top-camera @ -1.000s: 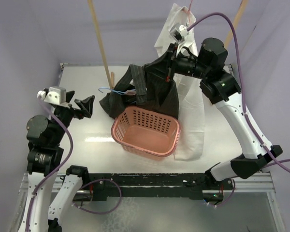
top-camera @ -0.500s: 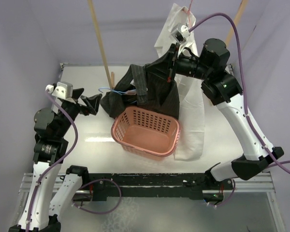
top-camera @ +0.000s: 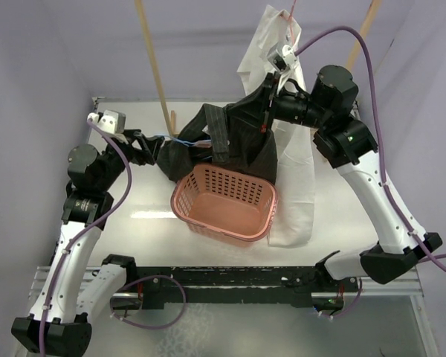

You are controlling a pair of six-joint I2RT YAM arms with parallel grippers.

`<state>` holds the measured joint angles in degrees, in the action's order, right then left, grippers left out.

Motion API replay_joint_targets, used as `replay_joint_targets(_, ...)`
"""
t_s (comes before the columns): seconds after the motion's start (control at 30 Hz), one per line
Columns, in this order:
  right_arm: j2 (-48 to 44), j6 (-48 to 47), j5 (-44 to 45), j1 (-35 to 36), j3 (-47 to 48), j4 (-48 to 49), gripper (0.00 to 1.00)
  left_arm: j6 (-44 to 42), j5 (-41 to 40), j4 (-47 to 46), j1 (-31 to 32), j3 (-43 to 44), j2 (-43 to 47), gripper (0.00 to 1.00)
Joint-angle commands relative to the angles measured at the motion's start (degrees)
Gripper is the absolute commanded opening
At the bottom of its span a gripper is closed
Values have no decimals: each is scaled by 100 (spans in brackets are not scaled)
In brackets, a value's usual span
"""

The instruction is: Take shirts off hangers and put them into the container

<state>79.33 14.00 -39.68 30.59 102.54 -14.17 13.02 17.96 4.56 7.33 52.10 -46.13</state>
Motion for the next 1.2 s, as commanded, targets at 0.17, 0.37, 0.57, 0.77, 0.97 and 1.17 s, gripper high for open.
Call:
replay_joint_targets(0.17,-382,159,-78,9,-418,648,0,436,-166,-1198,84,199,-99,24)
replay_joint_targets(0.37,-584,134,43,10,-937,674,0,571,-484,-1386,84,574,-150,0)
replay_joint_targets(0.57,-736,112,74,8,-1478,732,0,699,-222,-1491,84,878,-335,0)
replay_joint_targets(0.77,-783,-45,148,17,-1828,509,7,512,96,-1346,93,1348,-538,0)
replay_joint_targets(0.97,-674,-578,575,135,-1652,-352,72,193,531,-667,140,2439,-1034,0)
replay_joint_targets(1.17,-263,-1156,1115,313,-707,-1325,74,51,755,-333,282,2959,-1200,0)
